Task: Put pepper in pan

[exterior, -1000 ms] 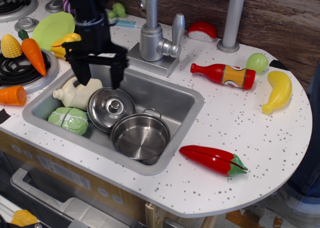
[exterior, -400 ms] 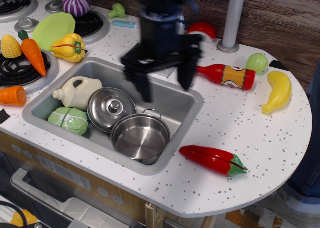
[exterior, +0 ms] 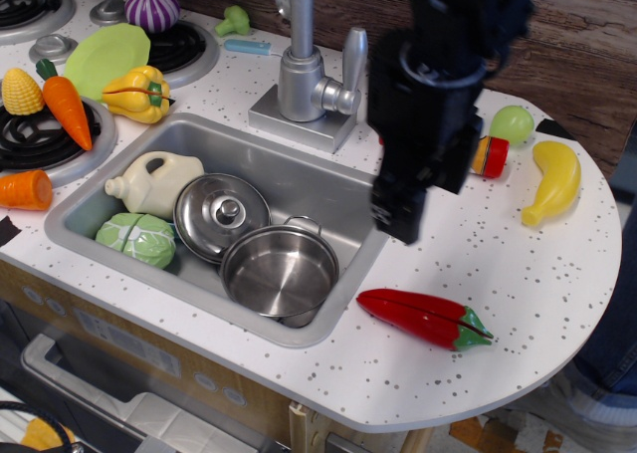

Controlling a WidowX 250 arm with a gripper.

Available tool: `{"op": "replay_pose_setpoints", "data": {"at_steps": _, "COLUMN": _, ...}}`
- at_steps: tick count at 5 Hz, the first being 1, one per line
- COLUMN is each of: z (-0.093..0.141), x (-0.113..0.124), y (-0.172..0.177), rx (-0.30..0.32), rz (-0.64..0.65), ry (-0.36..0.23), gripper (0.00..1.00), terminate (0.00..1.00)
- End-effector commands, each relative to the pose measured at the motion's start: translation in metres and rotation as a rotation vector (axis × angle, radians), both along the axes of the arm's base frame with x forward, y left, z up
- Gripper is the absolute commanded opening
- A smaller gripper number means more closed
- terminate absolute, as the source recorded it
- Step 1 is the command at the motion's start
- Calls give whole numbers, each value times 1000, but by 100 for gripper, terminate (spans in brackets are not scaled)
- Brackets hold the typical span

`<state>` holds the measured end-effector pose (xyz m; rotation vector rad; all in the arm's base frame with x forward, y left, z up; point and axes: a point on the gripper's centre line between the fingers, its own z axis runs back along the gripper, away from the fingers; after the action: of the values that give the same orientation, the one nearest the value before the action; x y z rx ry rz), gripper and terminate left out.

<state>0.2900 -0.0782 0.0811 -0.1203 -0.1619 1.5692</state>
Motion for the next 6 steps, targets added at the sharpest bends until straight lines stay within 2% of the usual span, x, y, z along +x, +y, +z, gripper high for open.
{"op": "replay_pose_setpoints", "data": {"at_steps": 1, "z": -24, "x": -8, "y": -5, "rx": 7, "rz": 112, "ry": -89, "gripper": 100, "terminate": 0}}
{"op": "replay_pose_setpoints", "data": {"at_steps": 2, "z": -26, "x": -14, "y": -7, "rx": 52, "rz": 141, "ry": -109, "gripper": 100, "terminate": 0}}
{"op": "replay_pose_setpoints", "data": {"at_steps": 3, "z": -23, "x": -20, "y": -13, "rx": 55, "rz": 152, "ry": -94, "gripper": 100, "terminate": 0}}
{"op": "replay_pose_setpoints", "data": {"at_steps": 4, "z": -40, "x": -21, "y": -20, "rx": -29, "rz": 155, "ry": -110, "gripper": 100, "terminate": 0}}
{"op": "replay_pose_setpoints", "data": {"at_steps": 6, "z": -62, "x": -24, "y": -22, "rx": -90, "rz": 231, "ry": -157, "gripper": 100, "terminate": 0}}
